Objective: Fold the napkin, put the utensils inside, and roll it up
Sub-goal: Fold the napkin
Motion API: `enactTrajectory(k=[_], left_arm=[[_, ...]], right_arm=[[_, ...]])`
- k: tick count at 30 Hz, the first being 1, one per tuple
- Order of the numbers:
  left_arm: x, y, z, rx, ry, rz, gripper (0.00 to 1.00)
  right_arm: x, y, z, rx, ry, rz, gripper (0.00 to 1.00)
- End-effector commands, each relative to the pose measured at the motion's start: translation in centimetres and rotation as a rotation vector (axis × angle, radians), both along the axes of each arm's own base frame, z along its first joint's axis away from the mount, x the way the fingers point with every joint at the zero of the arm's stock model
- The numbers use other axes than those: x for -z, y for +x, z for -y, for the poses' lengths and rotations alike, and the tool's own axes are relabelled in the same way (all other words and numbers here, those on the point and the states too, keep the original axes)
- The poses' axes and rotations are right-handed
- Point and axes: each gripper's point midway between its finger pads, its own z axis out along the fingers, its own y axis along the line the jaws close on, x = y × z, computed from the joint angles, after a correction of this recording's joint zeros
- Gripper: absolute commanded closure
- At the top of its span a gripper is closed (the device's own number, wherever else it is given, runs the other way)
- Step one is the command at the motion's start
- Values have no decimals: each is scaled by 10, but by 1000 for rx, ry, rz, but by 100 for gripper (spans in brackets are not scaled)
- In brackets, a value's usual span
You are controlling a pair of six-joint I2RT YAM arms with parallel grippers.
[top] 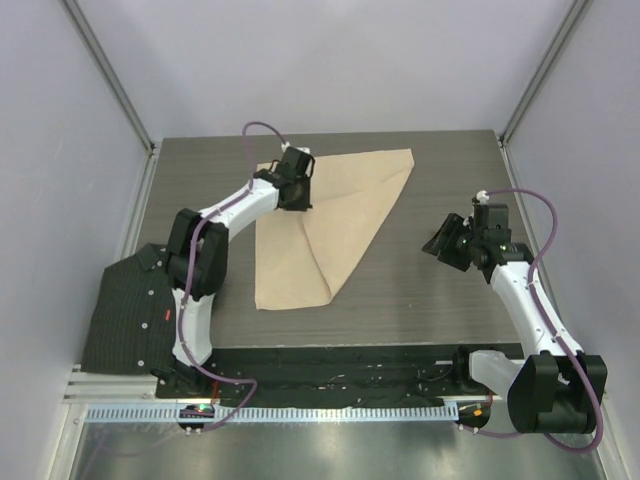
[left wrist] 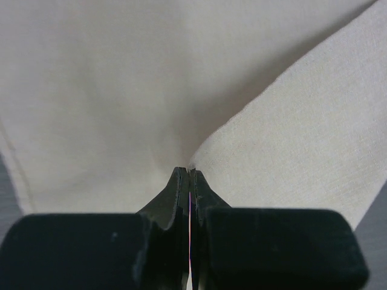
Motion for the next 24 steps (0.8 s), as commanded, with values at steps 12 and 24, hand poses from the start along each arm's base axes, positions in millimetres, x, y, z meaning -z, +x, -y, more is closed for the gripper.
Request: enactTrajectory(k=[12, 24], left_arm=[[-3, 90, -71, 27, 176, 55, 100], [-4, 134, -97, 15, 210, 95, 100]], right_arm=[[-7, 4, 3, 1, -17, 27, 43], [-3, 4, 6, 18, -25, 8, 43]])
